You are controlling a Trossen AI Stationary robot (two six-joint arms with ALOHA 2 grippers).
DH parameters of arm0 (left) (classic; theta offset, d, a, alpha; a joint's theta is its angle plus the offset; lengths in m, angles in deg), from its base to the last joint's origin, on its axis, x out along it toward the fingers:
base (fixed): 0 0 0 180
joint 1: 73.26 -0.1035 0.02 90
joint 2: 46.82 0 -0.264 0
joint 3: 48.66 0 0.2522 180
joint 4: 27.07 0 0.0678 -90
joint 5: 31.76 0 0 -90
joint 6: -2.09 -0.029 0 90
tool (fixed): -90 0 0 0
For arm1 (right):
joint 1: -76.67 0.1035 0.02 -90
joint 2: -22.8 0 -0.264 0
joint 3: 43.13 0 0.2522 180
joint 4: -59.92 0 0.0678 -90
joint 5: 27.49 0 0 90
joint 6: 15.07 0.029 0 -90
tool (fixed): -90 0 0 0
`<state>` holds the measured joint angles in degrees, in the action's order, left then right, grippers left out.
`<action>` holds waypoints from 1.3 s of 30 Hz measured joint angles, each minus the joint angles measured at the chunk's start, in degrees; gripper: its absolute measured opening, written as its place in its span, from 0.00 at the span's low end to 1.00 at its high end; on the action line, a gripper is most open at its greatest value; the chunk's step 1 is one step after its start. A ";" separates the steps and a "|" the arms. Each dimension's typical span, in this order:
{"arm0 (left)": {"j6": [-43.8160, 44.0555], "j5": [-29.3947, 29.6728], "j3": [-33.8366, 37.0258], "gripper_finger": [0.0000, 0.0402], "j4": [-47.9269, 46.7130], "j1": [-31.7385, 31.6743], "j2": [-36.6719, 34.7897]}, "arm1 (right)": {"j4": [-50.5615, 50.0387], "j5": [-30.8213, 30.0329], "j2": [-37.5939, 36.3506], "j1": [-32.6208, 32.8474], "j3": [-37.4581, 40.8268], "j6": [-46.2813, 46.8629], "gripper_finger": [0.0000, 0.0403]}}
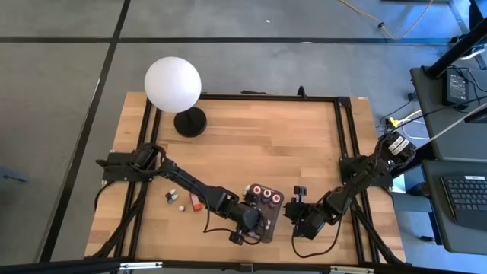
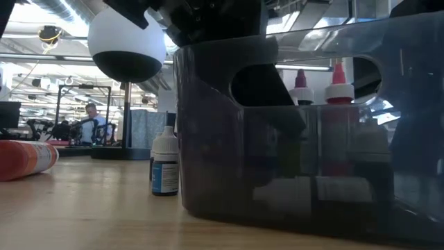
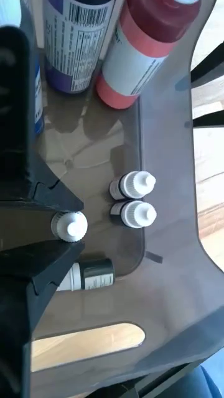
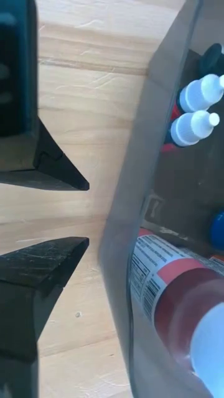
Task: Pick & Place food coloring
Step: Put the small food coloring bottle into the black bin
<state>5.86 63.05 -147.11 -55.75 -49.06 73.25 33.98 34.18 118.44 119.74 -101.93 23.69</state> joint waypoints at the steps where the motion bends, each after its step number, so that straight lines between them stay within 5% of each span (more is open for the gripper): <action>1: 0.00 -0.01 0.01 0.17 0.03 0.00 0.00 | 0.00 -0.01 0.00 0.00 0.00 0.00 0.33; 39: 1.49 0.10 0.03 0.31 0.10 0.04 -0.04 | -0.02 0.03 0.00 0.00 0.00 -0.13 0.33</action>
<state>7.35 63.15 -147.08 -55.65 -49.01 73.21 33.96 34.21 118.44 119.74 -101.93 23.56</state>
